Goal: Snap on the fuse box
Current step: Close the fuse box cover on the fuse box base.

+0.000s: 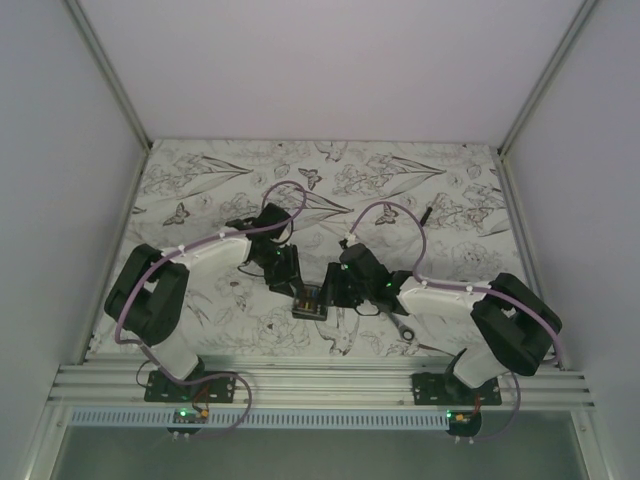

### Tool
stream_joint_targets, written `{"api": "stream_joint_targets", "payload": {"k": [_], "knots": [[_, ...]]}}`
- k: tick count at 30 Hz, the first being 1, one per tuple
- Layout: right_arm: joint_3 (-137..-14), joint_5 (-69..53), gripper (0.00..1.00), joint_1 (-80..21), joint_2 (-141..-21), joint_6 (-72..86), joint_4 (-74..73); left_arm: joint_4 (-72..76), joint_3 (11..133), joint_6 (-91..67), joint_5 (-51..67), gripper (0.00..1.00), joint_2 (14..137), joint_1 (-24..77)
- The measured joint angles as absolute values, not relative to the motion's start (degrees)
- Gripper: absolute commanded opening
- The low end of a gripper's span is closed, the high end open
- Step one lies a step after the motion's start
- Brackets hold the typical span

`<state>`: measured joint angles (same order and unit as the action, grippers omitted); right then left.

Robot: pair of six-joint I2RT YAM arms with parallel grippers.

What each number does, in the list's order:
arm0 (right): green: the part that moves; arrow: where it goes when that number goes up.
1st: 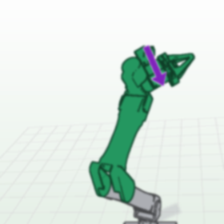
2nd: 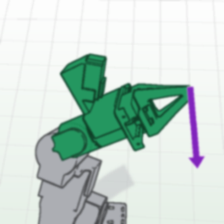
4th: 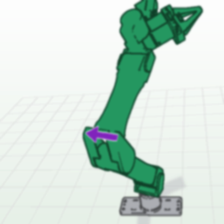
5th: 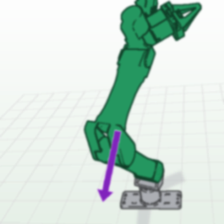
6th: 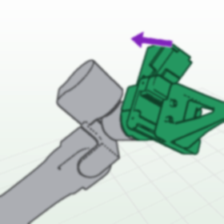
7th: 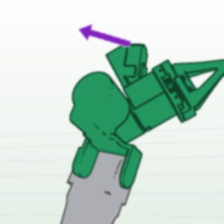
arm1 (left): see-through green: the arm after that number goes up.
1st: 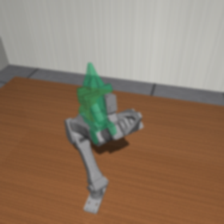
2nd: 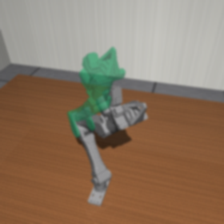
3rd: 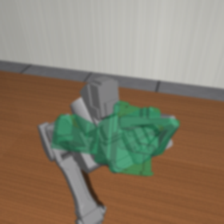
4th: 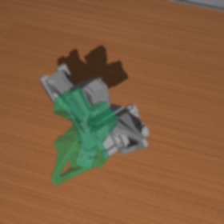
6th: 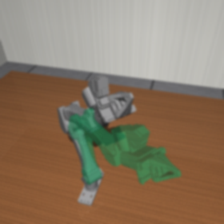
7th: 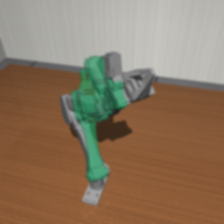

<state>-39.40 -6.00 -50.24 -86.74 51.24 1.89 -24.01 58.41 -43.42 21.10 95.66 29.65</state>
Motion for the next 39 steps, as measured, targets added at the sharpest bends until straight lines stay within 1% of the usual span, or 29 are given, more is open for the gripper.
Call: {"api": "stream_joint_targets", "payload": {"k": [2,7,10,15,17,21,26,30,32,39], "knots": [[-39.53,-5.65,0.48,-50.35,-86.67,51.11,1.83,-23.75,58.15,-43.75,21.12,0.4,95.64,29.65],[-39.7,-5.02,0.55,-50.61,-85.3,50.17,1.61,-22.83,57.04,-44.21,21.17,0.5,94.72,29.65],[-39.83,-4.29,0.58,-50.65,-83.94,49.84,1.19,-22.76,56.31,-44.36,21.1,0.51,92.84,29.69],[-40.14,-2.81,0.58,-50.72,-82.96,49.21,0.56,-22.72,55.46,-44.34,20.88,0.51,90.37,29.69],[-40.14,-2.37,0.56,-50.72,-82.96,48.86,0.32,-22.72,54.81,-44.34,20.88,0.51,90.02,29.69],[-40.16,-1.85,0.49,-50.72,-83.22,48.58,0.16,-22.87,53.36,-44.36,20.88,0.48,89.54,29.76],[-40.18,-1.63,0.44,-50.72,-83.83,48.29,0.03,-22.96,52.31,-44.49,20.88,0.44,88.58,30.63],[-40.6,-1.32,0.38,-50.72,-84.95,48.05,-0.12,-22.96,52.23,-44.51,20.88,0.39,88.25,31.46],[-40.75,-1.41,0.36,-50.72,-85.78,47.75,-0.12,-22.96,52.23,-44.51,20.86,0.39,88.25,31.86],[-40.82,-1.54,0.36,-50.72,-86.08,47.03,-0.16,-23.33,52.23,-44.51,20.45,0.38,88.25,32.8]]}}
